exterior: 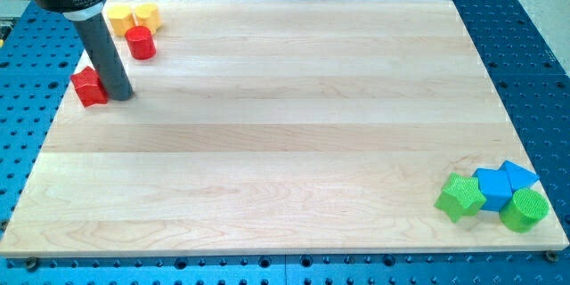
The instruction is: Push the red star into the group of blocks
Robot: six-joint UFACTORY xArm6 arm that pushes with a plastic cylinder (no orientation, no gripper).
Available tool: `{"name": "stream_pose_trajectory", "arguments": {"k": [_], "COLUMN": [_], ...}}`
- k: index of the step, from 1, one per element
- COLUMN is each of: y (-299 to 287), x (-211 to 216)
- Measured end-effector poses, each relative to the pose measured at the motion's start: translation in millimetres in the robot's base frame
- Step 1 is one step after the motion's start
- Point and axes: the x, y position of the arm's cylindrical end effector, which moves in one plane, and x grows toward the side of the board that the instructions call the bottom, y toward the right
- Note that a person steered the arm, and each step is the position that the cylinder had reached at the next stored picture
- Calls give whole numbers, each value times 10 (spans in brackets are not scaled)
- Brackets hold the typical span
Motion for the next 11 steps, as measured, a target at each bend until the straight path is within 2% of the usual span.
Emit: {"name": "stream_pose_trajectory", "arguments": {"k": [1, 2, 3, 4, 5, 7, 8, 9, 10, 11], "y": [638, 645, 44, -500, -500, -315, -315, -311, -304, -304], "x": [182, 506, 711, 711, 652, -200, -208, -396, -785, -803]}}
